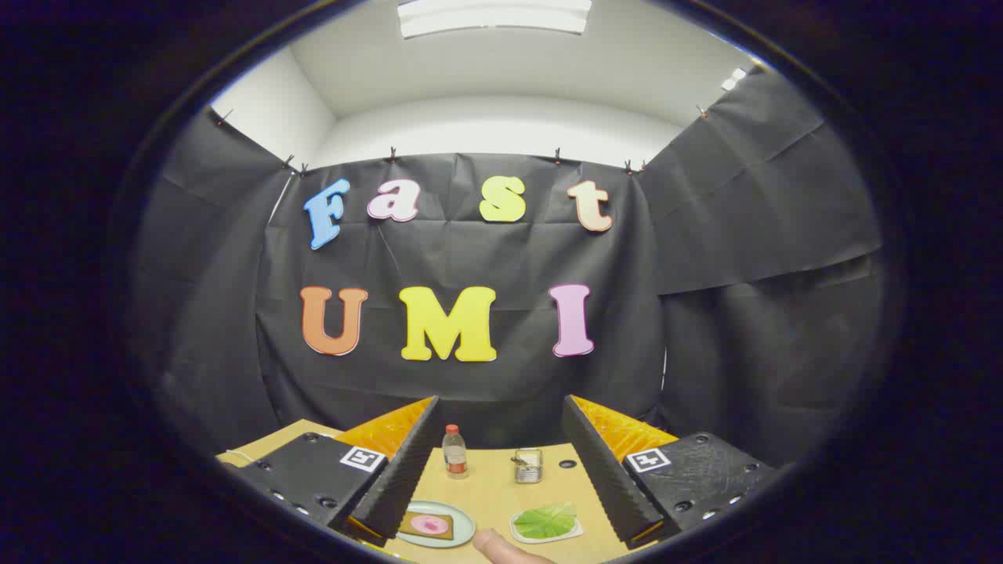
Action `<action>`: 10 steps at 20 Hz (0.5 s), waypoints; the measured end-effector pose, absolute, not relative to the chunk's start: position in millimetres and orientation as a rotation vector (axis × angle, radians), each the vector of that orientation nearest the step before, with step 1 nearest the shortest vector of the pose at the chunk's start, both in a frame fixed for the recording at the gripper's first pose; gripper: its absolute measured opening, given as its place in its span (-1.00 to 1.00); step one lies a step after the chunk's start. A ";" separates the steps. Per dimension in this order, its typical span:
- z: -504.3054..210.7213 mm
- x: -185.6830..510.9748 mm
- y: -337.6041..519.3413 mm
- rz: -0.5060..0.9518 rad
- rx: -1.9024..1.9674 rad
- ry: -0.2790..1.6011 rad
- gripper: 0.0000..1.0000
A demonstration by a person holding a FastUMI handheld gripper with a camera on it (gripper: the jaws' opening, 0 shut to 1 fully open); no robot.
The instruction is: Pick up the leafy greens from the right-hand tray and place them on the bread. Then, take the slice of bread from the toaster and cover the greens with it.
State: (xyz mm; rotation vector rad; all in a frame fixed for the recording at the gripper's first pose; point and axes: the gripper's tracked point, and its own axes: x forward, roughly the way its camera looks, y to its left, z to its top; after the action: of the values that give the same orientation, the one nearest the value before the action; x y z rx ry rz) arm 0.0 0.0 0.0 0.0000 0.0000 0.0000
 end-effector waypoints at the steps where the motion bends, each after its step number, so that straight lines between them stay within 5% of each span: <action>1: 0.4 -4.5 1.0 0.002 0.009 0.007 0.91; 10: -1.8 -2.6 -37.8 0.006 0.028 0.053 0.90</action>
State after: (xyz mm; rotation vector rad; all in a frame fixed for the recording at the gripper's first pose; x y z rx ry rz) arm -2.6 -37.8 -1.8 0.0279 0.0532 0.0063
